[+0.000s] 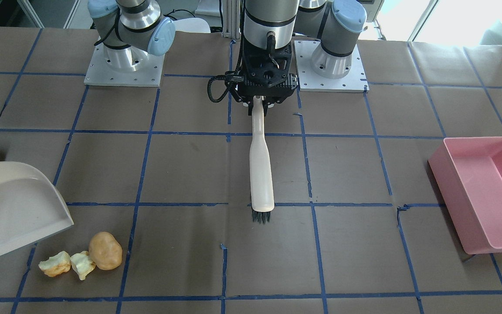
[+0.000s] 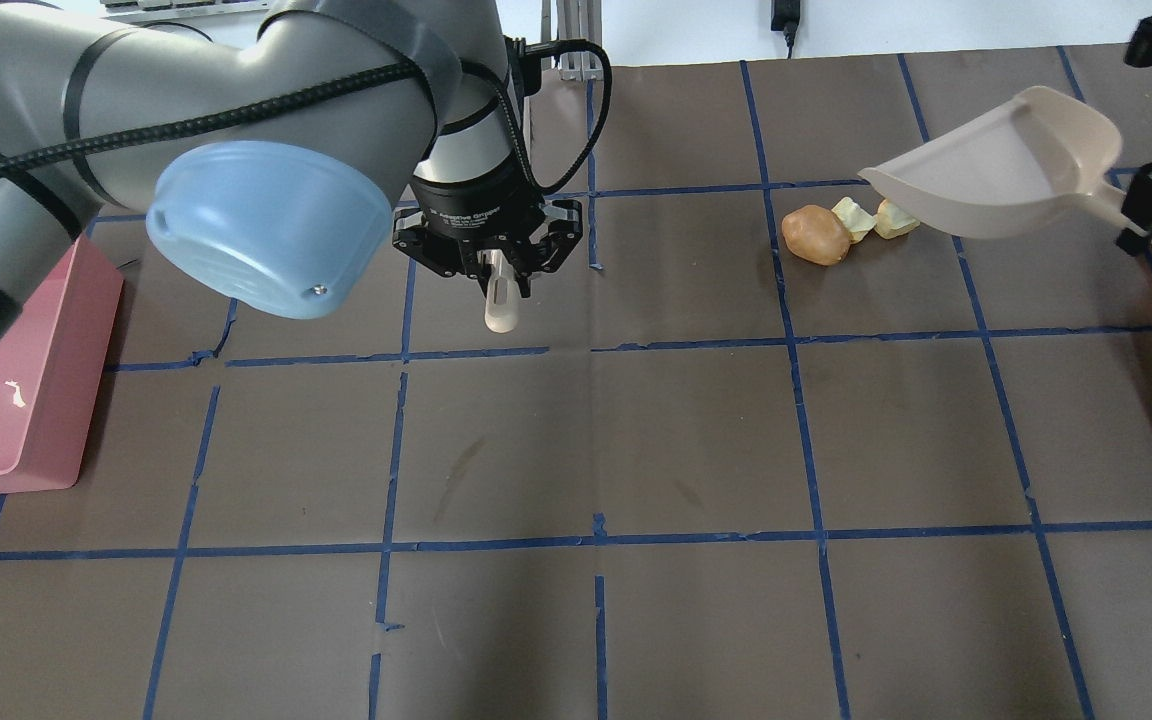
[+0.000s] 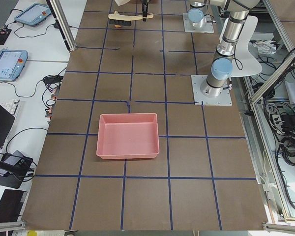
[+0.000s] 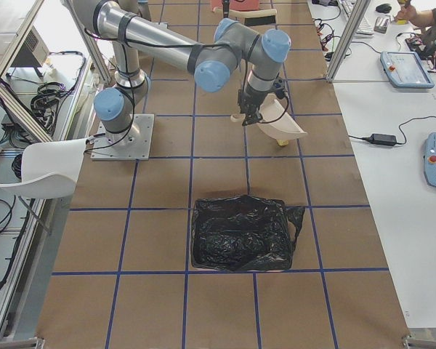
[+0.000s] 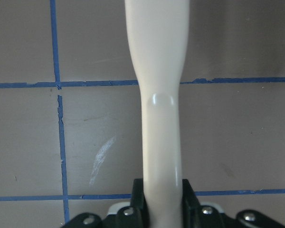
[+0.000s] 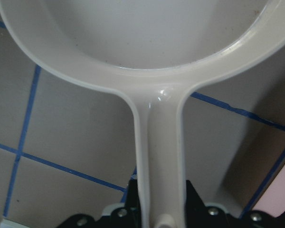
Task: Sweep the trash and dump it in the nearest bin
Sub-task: 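Lift the brush with the left gripper while the right carries the dustpan near trash, then move the brush with the left gripper behind the potato and yellow pieces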
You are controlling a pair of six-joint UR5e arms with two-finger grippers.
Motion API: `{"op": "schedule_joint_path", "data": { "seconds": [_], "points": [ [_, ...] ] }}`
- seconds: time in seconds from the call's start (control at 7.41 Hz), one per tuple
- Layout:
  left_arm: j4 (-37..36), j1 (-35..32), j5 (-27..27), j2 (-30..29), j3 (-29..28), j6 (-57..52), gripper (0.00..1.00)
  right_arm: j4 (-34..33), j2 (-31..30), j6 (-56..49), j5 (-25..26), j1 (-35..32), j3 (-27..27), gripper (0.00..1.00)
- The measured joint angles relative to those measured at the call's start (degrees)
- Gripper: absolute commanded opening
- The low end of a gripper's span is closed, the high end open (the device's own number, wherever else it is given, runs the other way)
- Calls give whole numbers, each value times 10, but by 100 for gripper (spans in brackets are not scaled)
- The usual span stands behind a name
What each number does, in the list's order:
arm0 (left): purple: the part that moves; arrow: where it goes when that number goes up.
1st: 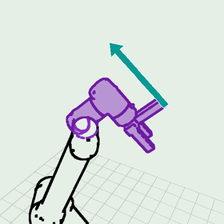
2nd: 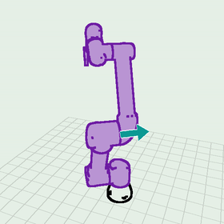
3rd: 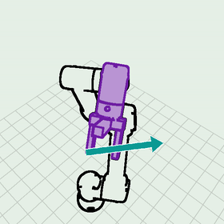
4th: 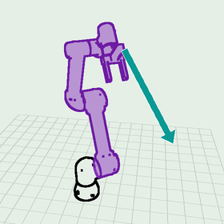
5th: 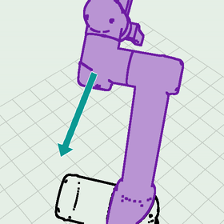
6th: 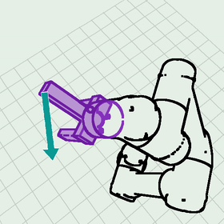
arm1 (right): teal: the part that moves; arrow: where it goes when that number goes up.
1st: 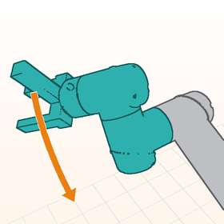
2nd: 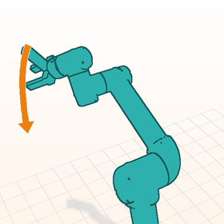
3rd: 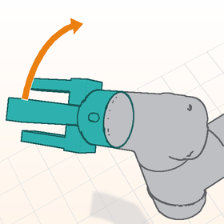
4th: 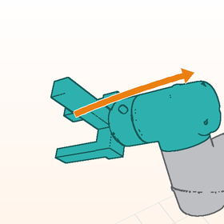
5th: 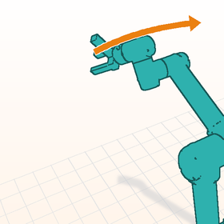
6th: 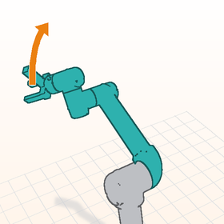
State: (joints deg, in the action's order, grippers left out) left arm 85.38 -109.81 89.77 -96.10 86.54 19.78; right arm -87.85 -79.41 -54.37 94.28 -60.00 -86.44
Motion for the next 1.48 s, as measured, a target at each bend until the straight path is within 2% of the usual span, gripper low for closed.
{"op": "schedule_joint_path", "data": {
  "seconds": [0.27, 0.67, 0.81, 0.94, 1.21, 1.48],
  "points": [
    [17, 16, -7, -4, -12, -14, 0, -59, 14, -133, 8, 55, -27, 8],
    [34, 17, -21, -30, -29, -22, 0, -134, 48, -264, 7, 73, -47, 12],
    [33, 5, -23, -56, -45, -24, 0, -157, 64, -301, 5, 78, -48, 13],
    [35, -24, -14, -104, -86, -23, 0, -191, 86, -334, 3, 83, -48, 13],
    [69, -91, 30, -228, -218, 14, 0, -236, 122, -379, -3, 92, -46, 12],
    [88, -142, 65, -318, -315, 126, 0, -261, 143, -390, -12, 94, -43, 12]
  ]
}}
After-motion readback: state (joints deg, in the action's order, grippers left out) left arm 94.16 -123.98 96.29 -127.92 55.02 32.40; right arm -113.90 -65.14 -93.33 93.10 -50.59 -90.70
